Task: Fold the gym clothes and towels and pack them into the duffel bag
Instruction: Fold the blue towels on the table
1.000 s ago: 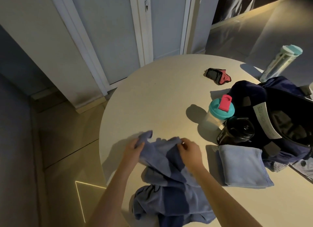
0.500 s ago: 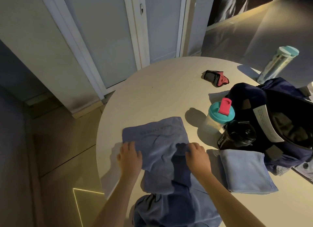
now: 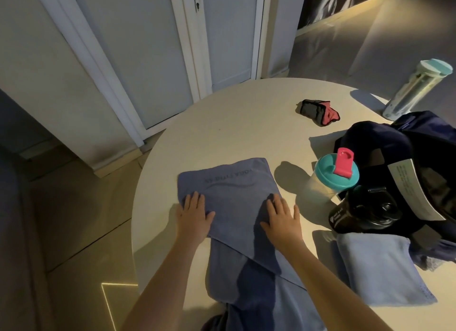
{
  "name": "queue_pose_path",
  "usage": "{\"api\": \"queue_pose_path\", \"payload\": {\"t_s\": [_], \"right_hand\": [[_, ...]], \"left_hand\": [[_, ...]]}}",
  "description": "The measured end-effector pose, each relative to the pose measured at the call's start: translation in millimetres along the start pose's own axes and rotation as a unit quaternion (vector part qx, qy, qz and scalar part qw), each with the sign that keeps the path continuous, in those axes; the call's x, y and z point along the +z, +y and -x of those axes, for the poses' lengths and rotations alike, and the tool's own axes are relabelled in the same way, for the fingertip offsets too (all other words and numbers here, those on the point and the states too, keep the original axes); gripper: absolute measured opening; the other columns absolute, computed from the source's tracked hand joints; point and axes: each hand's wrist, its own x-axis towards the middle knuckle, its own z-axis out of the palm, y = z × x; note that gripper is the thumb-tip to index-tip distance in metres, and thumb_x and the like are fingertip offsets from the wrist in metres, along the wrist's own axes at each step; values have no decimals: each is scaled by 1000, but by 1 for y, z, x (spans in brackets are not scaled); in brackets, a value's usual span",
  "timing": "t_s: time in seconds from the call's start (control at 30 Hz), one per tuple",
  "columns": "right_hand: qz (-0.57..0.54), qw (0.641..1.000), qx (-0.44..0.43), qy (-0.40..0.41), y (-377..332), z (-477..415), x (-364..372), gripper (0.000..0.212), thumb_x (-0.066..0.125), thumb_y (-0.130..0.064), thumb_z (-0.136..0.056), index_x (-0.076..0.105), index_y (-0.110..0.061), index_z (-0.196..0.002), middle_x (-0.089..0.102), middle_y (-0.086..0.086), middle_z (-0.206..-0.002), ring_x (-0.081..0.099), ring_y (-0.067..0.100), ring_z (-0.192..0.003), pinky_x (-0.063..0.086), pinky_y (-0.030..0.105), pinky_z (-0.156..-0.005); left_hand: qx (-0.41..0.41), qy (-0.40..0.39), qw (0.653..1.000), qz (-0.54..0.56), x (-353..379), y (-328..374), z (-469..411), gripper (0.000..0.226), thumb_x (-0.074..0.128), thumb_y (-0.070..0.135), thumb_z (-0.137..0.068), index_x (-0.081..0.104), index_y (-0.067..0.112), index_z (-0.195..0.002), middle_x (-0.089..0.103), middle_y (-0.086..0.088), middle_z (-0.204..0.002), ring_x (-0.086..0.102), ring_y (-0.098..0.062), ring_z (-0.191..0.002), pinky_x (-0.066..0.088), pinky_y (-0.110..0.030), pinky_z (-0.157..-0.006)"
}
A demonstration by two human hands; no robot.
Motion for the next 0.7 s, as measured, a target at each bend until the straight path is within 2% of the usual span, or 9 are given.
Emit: {"api": "queue_pose_path", "payload": {"t_s": [0.1, 0.17, 0.23, 0.27, 0.33, 0.43, 0.57, 0.63, 0.7], "right_hand": [[-55, 994, 52, 76, -9, 22, 6, 47, 51, -30, -92, 47, -9, -133, 43, 14, -141, 40, 33, -129, 25, 46, -110], [-62, 996, 35, 61, -15, 47, 24, 37, 65, -29, -82, 63, -9, -114, 59, 12, -122, 56, 33, -111, 40, 47, -99], [-72, 997, 20, 35, -16, 65, 41, 46, 75, -32, -74, 65, -10, -113, 60, 13, -125, 59, 33, -112, 46, 48, -94], [-87, 996, 18, 17, -15, 68, 43, 53, 69, -35, -81, 58, -10, -126, 51, 14, -137, 51, 33, -125, 42, 48, -101], [-93, 996, 10, 8, -9, 61, 44, 59, 38, -40, -98, 22, -14, -149, 15, 8, -158, 15, 26, -145, 15, 42, -116], [-87, 996, 6, -3, -2, 38, 38, 59, 20, -43, -102, -1, -19, -151, -7, 4, -159, -5, 22, -147, 1, 39, -118], [-108, 993, 39, 21, 2, 31, 28, 59, 33, -40, -100, 14, -15, -151, 5, 7, -159, 7, 28, -146, 11, 40, -118], [-142, 987, 32, 71, -1, 46, 32, 53, 40, -37, -97, 35, -12, -144, 27, 10, -153, 27, 31, -140, 22, 42, -113], [-148, 984, -13, 97, -3, 65, 43, 51, 35, -40, -94, 51, -11, -134, 41, 11, -146, 39, 33, -134, 31, 46, -108]], "left_hand": [[50, 216, 974, 46, -1, 2, 26, 25, 58, 23, -91, 63, 7, -109, 64, -11, -107, 63, -30, -98, 48, -40, -84], [120, 267, 955, 49, 15, 1, 55, 21, 51, 28, -90, 66, 14, -85, 63, -1, -83, 64, -21, -72, 50, -31, -65], [140, 187, 971, 55, 35, -3, 77, 43, 30, 41, -96, 67, 18, -96, 65, 3, -95, 65, -17, -84, 53, -32, -73], [142, 154, 977, 36, 45, -7, 82, 54, 20, 46, -99, 65, 18, -108, 65, 2, -108, 63, -17, -98, 54, -36, -80], [138, 120, 983, -20, 54, -16, 78, 60, 15, 52, -99, 52, 16, -128, 60, -2, -128, 51, -18, -117, 51, -44, -89], [95, 115, 988, -46, 46, -13, 63, 70, 67, 50, -79, 51, 9, -133, 56, -10, -134, 51, -30, -123, 50, -52, -87], [108, 120, 986, -40, 41, 0, 76, 95, 90, 39, -50, 53, 10, -133, 54, -11, -136, 48, -34, -126, 45, -54, -93], [147, 140, 978, -52, 57, -2, 96, 83, 91, 37, -50, 61, 14, -124, 57, -7, -132, 42, -30, -124, 48, -52, -91], [159, 187, 967, -67, 77, -10, 114, 54, 79, 41, -67, 69, 17, -114, 57, -3, -130, 41, -27, -120, 46, -51, -94]]}}
